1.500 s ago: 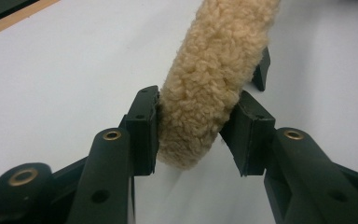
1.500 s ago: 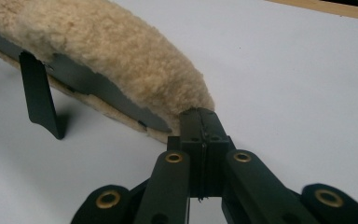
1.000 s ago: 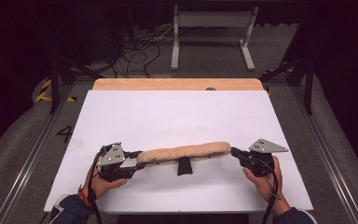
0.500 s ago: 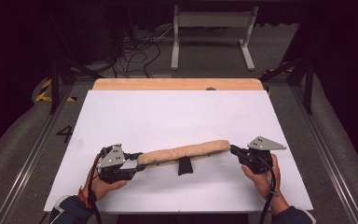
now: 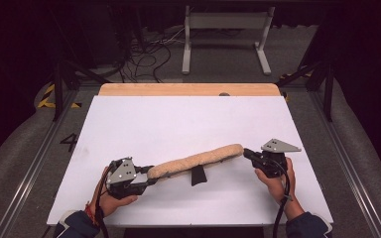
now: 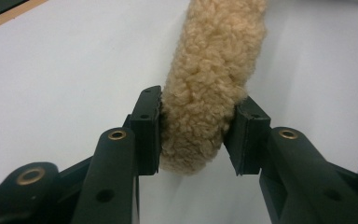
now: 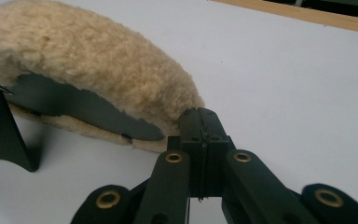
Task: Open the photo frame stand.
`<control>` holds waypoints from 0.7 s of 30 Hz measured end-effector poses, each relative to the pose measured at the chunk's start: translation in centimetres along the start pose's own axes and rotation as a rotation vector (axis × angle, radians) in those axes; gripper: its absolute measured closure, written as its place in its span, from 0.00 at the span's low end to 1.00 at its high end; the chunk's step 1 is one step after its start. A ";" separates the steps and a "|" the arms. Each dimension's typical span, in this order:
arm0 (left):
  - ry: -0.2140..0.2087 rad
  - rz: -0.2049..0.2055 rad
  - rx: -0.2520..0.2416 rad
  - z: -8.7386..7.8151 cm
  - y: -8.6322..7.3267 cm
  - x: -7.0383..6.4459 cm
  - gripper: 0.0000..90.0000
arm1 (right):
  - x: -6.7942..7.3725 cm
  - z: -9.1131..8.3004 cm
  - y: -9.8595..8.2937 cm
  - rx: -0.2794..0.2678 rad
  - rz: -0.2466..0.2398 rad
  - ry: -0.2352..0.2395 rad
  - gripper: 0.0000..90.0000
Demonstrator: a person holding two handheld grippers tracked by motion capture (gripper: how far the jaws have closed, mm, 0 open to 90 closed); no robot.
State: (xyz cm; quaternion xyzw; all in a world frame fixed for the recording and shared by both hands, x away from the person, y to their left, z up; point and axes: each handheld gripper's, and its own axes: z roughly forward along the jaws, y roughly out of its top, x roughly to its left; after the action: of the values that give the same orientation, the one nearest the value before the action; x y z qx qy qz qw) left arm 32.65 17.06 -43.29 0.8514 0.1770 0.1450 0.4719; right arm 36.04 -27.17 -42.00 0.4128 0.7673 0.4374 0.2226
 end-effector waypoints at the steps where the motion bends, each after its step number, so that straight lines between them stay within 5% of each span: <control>1: 0.002 0.003 0.001 0.0 0.0 -0.1 0.68 | -0.1 0.1 0.1 0.000 -0.002 0.000 1.00; 21: 0.013 -0.001 0.002 0.1 0.1 -1.1 0.68 | -0.8 1.8 1.0 0.004 -0.003 -0.014 1.00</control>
State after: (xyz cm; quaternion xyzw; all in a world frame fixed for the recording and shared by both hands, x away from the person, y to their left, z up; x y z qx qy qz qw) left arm 31.69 16.43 -43.33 0.8508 0.1809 0.1502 0.4699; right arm 38.21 -26.71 -42.07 0.4153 0.7672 0.4325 0.2277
